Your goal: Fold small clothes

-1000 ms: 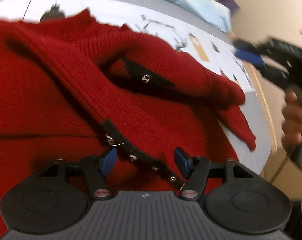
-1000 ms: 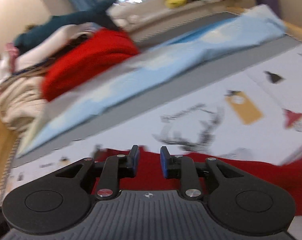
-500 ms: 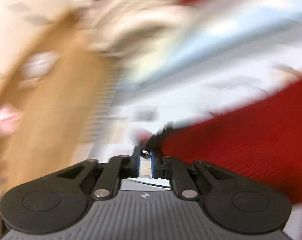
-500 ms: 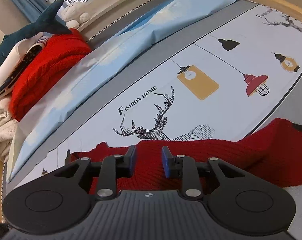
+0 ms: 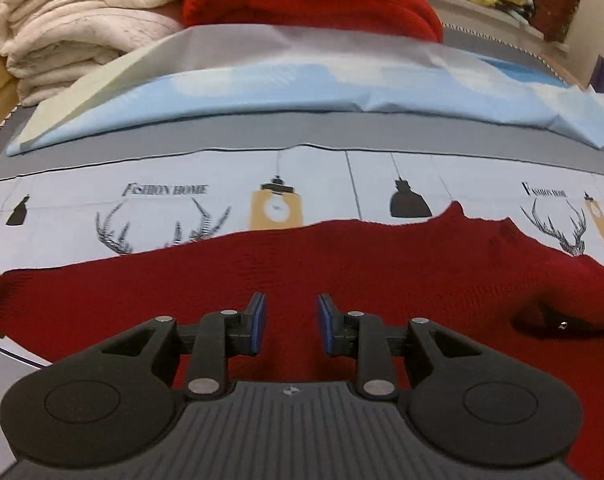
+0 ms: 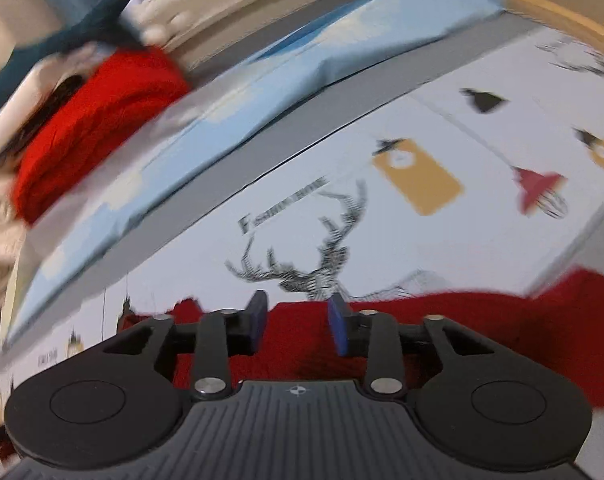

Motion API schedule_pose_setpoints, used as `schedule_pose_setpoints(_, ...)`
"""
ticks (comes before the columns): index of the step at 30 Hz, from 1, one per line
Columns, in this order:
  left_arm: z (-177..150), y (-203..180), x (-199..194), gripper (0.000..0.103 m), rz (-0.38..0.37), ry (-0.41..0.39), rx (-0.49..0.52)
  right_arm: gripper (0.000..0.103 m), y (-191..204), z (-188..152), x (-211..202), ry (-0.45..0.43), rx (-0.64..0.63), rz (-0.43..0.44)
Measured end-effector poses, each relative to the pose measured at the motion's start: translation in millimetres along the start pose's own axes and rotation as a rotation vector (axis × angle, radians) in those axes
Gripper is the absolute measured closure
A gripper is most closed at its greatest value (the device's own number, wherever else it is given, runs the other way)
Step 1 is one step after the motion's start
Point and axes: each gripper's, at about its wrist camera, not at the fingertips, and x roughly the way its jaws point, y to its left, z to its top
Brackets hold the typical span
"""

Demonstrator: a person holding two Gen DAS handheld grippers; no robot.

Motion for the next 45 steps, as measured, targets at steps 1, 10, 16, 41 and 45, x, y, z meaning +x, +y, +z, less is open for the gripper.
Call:
schedule_pose_setpoints(1,0.0,-4.9,2.5,0.072,0.002,0.007,-0.004,0.056,4.7,3.8,11.2,0.032,-0.031,0.014)
schedule_pose_setpoints(10,7.5,-25.6,18.7,0.069,0.001,0.043,-0.001,0.044,21.7,0.8,102.9,0.213,-0.187,-0.046)
schedule_pose_setpoints(16,11.3,-18.3,23.6,0.069,0.022,0.043,-0.003,0.093,65.2,-12.5,101.0,0.213,-0.571,-0.064)
schedule_pose_setpoints(41,9.6,-32.1,13.9,0.062,0.006,0.029,0.035,0.063,-91.8,14.4,19.5,0.008,0.134,-0.255)
schedule_pose_setpoints(45,8.7,-39.6,13.5,0.062,0.009,0.025,0.054,0.058,-152.0,-23.1,-19.5,0.047,0.596,-0.197)
